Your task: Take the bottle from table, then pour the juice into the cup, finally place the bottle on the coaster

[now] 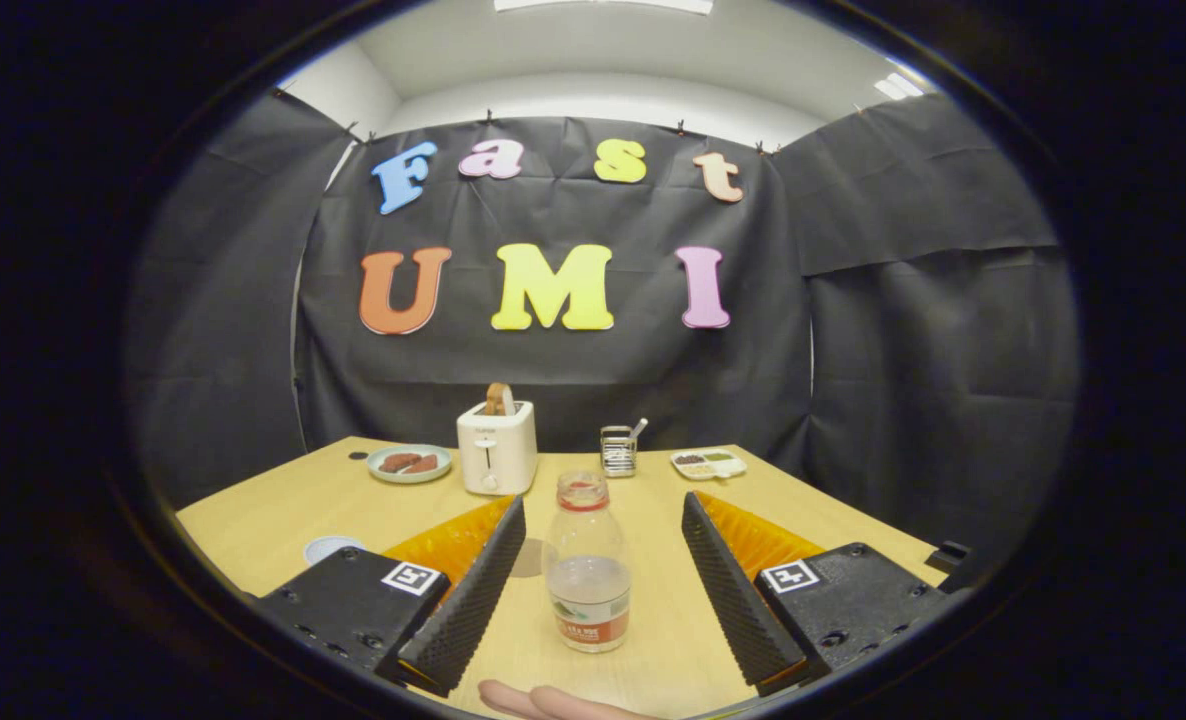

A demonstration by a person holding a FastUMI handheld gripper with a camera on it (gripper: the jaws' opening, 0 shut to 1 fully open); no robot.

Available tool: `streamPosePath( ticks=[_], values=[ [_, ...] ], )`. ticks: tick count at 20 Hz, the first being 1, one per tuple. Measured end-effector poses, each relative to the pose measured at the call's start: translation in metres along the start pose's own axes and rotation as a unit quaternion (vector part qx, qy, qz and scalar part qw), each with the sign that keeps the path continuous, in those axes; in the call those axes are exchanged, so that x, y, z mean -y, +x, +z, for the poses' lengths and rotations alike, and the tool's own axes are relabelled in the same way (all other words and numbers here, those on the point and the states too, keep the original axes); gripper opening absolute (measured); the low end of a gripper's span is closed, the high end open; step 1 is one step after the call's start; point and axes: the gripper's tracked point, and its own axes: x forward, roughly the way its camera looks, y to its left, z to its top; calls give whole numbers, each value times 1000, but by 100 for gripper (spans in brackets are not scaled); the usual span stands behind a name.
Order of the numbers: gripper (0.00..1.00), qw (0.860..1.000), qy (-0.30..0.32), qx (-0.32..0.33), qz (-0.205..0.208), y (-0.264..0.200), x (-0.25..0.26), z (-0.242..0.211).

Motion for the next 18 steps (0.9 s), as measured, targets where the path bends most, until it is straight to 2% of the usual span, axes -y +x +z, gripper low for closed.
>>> streamPosePath(
  ticks=[8,13,18],
  values=[
    [100,1000,-28,-1,7,24,-2,-46],
    [100,1000,-19,-3,16,37,-11,-63],
    [100,1000,-20,-11,3,59,-9,-78]
  ],
)
